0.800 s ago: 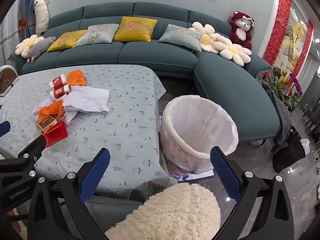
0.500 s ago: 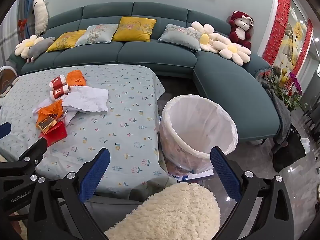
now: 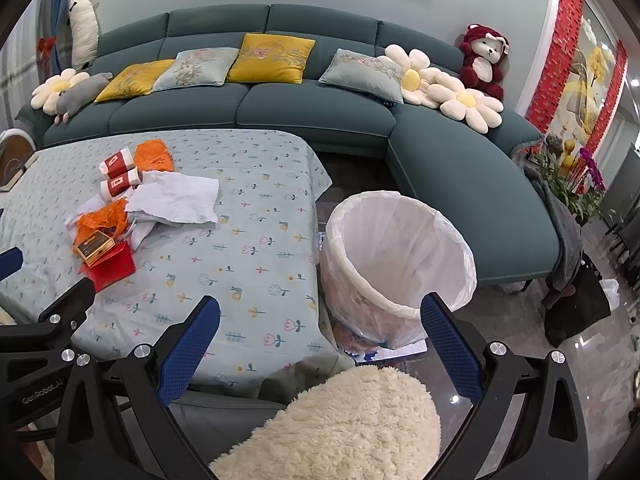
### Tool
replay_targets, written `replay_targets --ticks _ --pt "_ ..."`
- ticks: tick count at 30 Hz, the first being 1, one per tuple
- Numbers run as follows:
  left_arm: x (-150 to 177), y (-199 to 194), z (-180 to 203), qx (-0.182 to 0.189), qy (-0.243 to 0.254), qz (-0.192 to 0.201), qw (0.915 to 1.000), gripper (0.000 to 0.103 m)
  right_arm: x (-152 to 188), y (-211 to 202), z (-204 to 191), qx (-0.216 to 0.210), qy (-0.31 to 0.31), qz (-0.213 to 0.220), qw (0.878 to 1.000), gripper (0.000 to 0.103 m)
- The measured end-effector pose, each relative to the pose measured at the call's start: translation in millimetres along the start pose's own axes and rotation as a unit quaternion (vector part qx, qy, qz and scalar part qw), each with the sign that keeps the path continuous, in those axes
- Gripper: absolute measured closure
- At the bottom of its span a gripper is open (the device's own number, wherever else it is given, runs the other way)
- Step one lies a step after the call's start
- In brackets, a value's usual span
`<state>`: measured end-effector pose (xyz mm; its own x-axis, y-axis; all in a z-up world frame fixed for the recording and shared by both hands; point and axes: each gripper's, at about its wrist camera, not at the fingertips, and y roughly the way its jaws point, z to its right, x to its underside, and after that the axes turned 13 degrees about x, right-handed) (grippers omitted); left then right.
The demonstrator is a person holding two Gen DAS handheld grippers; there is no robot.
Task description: Collect trash
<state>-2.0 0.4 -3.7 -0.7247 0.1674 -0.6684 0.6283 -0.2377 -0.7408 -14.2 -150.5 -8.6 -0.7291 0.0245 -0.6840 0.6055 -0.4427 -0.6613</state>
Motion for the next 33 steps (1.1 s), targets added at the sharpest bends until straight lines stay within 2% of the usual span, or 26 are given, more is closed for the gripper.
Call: replay_targets --ticks 7,8,33 --pt "0 -3 -9 0.000 -0.006 -0.002 1.0000 0.007 -2 -3 -3 0.002 -0.002 0.002 1.000 0.007" --pt "1 1 -1 -0.003 -0.008 -0.002 1.0000 0.007 -1 -3 -4 0.002 -0.003 0.002 1.000 0.007" --pt "3 -3 -3 -0.002 -0.017 -0.002 0.9998 0.007 -7 -10 -10 0.011 -0.017 0.020 1.000 0.007"
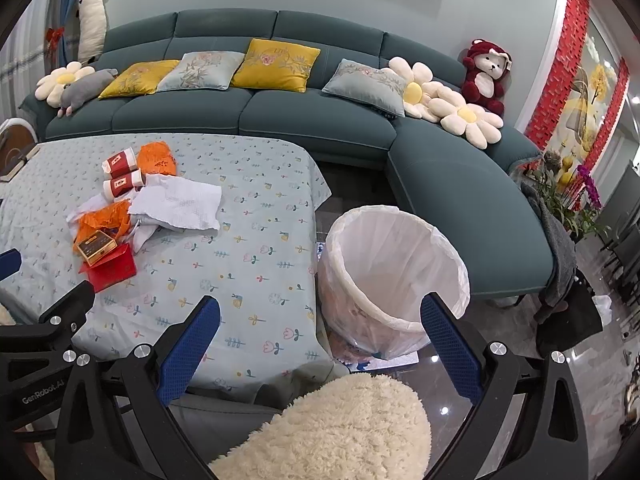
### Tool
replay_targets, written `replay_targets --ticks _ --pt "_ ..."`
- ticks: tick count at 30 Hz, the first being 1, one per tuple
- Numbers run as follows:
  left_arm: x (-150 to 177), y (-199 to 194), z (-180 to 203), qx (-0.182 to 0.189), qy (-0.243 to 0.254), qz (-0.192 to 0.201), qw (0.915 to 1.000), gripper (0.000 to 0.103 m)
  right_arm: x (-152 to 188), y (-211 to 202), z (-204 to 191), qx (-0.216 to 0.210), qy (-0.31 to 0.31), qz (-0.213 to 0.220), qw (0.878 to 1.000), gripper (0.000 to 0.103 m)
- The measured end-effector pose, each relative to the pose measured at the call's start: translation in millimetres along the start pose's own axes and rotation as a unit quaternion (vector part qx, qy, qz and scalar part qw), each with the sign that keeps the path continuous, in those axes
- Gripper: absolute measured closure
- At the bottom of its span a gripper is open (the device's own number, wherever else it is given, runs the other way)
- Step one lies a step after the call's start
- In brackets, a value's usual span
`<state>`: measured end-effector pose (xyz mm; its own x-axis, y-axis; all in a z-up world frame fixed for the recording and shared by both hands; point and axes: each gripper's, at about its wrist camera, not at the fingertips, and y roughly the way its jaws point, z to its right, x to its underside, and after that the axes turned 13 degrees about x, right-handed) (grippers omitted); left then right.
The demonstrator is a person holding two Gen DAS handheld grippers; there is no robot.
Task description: Collect trash
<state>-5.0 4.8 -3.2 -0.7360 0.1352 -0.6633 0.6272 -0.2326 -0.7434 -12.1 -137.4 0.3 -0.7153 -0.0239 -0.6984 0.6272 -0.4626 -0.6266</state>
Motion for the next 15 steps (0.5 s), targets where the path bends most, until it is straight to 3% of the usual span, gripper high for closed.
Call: replay_targets --ticks 15 --pt "-3.2 -3.1 -2.3 0.000 -0.006 0.001 1.0000 0.007 -0.4 -1.1 -2.1 0.001 -0.001 0.002 1.000 0.007"
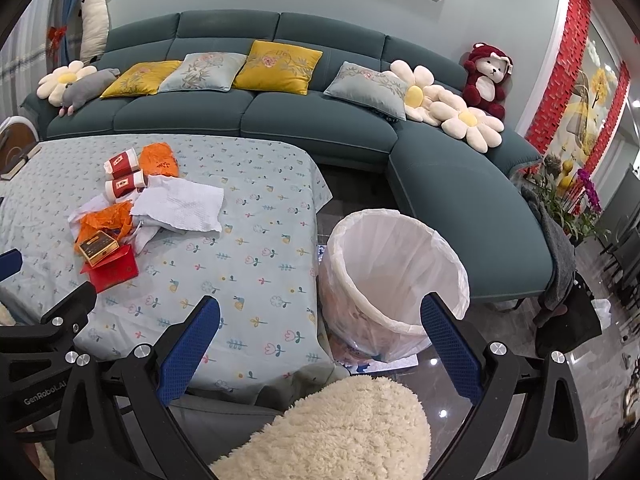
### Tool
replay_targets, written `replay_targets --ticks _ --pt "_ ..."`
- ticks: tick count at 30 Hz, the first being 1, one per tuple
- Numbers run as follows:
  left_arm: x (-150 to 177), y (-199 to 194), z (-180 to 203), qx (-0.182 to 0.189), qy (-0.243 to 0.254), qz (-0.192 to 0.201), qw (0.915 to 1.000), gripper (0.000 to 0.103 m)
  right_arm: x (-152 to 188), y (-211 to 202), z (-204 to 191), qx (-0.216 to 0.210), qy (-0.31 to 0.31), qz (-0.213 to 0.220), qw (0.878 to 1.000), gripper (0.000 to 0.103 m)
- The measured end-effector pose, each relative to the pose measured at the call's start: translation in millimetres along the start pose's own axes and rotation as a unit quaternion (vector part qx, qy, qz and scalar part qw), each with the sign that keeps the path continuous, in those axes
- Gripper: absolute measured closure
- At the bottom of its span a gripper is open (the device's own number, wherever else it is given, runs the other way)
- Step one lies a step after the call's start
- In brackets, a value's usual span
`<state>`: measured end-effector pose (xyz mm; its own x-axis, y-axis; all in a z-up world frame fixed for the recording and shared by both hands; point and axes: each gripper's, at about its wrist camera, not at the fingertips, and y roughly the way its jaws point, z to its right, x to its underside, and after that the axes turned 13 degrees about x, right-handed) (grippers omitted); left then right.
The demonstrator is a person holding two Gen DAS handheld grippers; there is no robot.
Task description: Collect trash
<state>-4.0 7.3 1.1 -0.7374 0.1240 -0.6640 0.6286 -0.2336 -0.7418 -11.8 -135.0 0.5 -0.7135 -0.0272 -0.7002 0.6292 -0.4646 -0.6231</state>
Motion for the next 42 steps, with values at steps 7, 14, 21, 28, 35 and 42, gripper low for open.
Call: replay_targets --ticks 7,14,21,28,35,42 --pt "0.0 0.1 0.2 0.000 0.000 0.000 1.0000 0.007 0.1 0.0 -0.1 0.000 -0.001 0.001 1.000 0.007" --pt "-0.1 -0.2 0.2 0.000 0.000 0.000 1.0000 0.007 0.1 -0.2 -0.9 0.001 -0.001 0.001 1.000 0.007" --pt "-0.3 0.2 1.2 0.001 0.003 0.000 1.0000 0.007 0.2 -0.2 -0.9 0.001 -0.001 0.002 1.000 0.007" --pt "-1.3 -0.6 5.7 0.004 0.005 0.003 1.0000 0.007 -2.6 -1.6 0.1 0.003 0.000 0.003 1.000 0.007" --pt "-2.0 -0.7 7.6 0.006 0.007 0.005 0.9999 0.007 -5.7 -0.1 2.7 0.004 0.002 0.003 1.000 0.007" --pt "-1.5 -1.5 7.9 0.006 0.007 0.005 0.9999 0.007 -5.0 -0.2 3.0 0.004 0.003 0.004 1.000 0.007"
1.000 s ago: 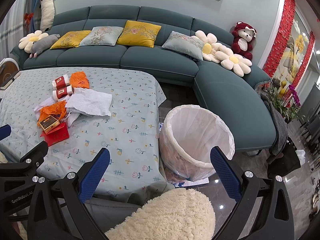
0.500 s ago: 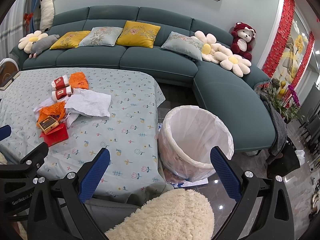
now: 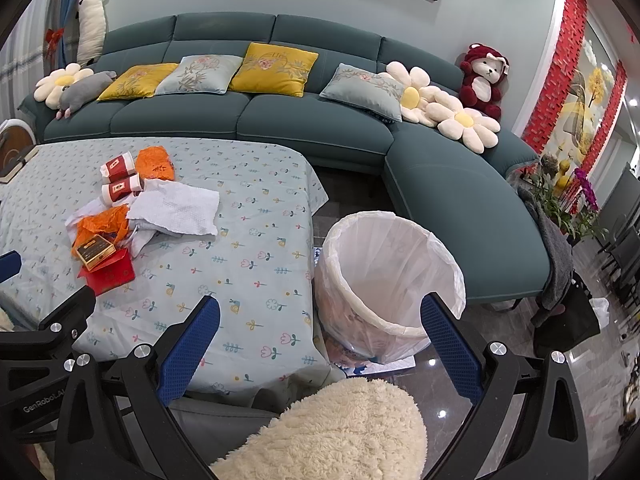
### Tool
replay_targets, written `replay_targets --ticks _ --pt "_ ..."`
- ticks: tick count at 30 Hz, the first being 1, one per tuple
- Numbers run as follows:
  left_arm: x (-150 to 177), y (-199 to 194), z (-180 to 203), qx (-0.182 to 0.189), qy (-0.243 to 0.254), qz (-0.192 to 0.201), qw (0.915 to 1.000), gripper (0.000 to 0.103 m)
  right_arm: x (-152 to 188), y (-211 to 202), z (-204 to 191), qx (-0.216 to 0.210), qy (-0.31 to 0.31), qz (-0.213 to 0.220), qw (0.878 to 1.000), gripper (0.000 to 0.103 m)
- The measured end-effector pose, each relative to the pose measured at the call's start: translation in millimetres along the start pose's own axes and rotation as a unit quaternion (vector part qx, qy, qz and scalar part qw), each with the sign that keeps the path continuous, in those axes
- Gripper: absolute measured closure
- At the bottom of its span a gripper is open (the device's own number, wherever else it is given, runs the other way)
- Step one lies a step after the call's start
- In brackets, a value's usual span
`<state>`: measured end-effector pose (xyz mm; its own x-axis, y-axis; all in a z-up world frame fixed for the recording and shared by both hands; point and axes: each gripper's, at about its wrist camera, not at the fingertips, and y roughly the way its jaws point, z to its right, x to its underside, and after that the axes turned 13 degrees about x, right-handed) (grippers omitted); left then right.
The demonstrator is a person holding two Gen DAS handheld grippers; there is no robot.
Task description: Collect trash
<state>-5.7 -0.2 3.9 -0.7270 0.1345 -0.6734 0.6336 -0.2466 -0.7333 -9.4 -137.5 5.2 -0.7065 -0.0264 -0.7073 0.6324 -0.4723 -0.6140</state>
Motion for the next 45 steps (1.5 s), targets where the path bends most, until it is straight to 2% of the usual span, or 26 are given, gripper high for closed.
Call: replay_targets --ticks 18,22,37,45 --pt "8 9 -27 0.001 -0.017 0.001 0.9998 0.007 -1 7 -10 0.004 0.017 -0.011 1.000 0.007" --pt "10 16 -41 0.002 -0.035 -0.004 0.9994 0.007 -3 9 -16 0.002 0.017 -0.012 1.000 0.007" --pt "24 51 -111 -0.024 -0.107 -0.041 0.9931 0.007 -23 39 -85 -0.042 -0.012 -0.034 0.998 0.007" --pt "28 86 -137 -0.026 -0.117 -0.075 0.9900 0.007 -29 58 -128 -0.063 -0.039 -0.051 0.996 0.007"
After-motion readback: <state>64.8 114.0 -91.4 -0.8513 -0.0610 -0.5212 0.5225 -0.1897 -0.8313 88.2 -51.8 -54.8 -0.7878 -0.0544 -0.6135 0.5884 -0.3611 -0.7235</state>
